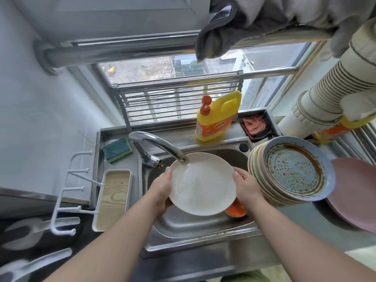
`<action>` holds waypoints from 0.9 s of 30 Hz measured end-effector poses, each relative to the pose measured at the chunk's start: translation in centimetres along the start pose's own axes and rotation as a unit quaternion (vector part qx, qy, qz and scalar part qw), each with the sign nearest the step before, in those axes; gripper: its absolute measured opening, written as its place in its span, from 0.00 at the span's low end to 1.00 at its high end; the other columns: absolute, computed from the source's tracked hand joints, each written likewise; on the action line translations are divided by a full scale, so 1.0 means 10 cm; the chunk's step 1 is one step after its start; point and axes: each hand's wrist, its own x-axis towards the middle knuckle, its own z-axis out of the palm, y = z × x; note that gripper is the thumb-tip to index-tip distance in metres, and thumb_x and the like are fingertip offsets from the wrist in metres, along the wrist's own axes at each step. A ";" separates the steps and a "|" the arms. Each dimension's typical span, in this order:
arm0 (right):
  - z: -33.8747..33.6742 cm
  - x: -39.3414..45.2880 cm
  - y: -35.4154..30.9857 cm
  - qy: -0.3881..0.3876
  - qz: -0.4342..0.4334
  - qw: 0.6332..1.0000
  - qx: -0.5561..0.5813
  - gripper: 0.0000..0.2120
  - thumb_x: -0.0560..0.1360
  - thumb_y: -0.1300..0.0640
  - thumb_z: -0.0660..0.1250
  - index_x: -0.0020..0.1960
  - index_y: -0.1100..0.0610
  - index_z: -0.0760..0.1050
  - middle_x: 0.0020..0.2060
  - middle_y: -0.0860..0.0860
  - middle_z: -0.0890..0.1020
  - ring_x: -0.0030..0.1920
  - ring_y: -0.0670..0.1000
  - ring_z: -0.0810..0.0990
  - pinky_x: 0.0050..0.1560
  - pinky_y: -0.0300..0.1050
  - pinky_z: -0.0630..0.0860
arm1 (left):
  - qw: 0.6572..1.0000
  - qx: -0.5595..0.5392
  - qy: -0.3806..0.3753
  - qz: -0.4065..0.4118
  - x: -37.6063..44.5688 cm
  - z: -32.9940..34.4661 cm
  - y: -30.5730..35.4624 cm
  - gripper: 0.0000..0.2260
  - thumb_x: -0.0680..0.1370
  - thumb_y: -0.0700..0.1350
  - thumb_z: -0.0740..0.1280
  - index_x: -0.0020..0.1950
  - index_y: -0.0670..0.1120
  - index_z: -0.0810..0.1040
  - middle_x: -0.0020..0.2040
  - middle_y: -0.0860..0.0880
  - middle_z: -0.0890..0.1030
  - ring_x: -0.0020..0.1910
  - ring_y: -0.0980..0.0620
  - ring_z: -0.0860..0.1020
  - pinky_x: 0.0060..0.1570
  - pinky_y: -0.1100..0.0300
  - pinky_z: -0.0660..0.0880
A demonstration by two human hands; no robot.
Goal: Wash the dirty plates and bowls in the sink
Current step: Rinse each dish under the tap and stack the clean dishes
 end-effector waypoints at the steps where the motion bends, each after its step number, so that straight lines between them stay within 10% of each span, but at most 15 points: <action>1: 0.06 0.01 0.03 -0.001 0.009 1.000 0.008 0.09 0.85 0.53 0.65 0.53 0.45 0.83 0.48 0.46 0.88 0.54 0.51 0.85 0.51 0.50 0.81 | 1.000 0.001 0.002 0.011 -0.02 -0.03 0.01 0.22 0.87 0.63 0.53 0.65 0.52 0.80 0.53 0.46 0.88 0.53 0.42 0.87 0.45 0.50 0.83; 7: 0.44 0.16 0.19 -0.017 0.026 0.999 0.029 0.09 0.85 0.52 0.65 0.57 0.50 0.84 0.49 0.48 0.88 0.57 0.55 0.85 0.63 0.60 0.82 | 0.995 0.004 0.034 0.089 -0.08 -0.25 0.01 0.16 0.89 0.56 0.55 0.64 0.51 0.80 0.55 0.48 0.88 0.58 0.43 0.85 0.62 0.41 0.80; 14: 0.81 0.28 0.27 -0.063 0.092 0.990 0.088 0.09 0.85 0.49 0.66 0.54 0.48 0.84 0.49 0.51 0.89 0.50 0.54 0.85 0.56 0.58 0.83 | 0.989 -0.031 0.063 0.127 -0.16 -0.46 0.02 0.17 0.86 0.56 0.62 0.73 0.51 0.76 0.62 0.50 0.85 0.53 0.51 0.85 0.38 0.60 0.80; 19: 0.86 0.26 0.21 -0.087 0.103 0.984 0.119 0.07 0.84 0.46 0.68 0.54 0.44 0.85 0.50 0.50 0.89 0.51 0.54 0.87 0.54 0.58 0.84 | 0.985 -0.043 0.093 0.140 -0.23 -0.49 0.00 0.11 0.87 0.55 0.60 0.64 0.53 0.77 0.44 0.55 0.88 0.36 0.58 0.85 0.29 0.64 0.78; 23: 0.81 0.24 0.07 -0.070 0.051 0.988 0.127 0.07 0.85 0.51 0.67 0.54 0.48 0.84 0.48 0.50 0.89 0.51 0.53 0.86 0.57 0.57 0.83 | 0.984 -0.068 0.108 0.125 -0.25 -0.42 0.01 0.18 0.88 0.54 0.58 0.77 0.54 0.70 0.62 0.51 0.84 0.54 0.50 0.83 0.49 0.55 0.81; 27: 0.64 0.22 -0.16 -0.059 -0.011 0.994 0.096 0.09 0.86 0.53 0.66 0.54 0.48 0.85 0.48 0.47 0.89 0.54 0.52 0.86 0.60 0.53 0.83 | 0.985 -0.106 0.103 0.089 -0.15 -0.30 -0.01 0.15 0.89 0.54 0.55 0.72 0.53 0.74 0.59 0.51 0.84 0.60 0.45 0.81 0.65 0.42 0.78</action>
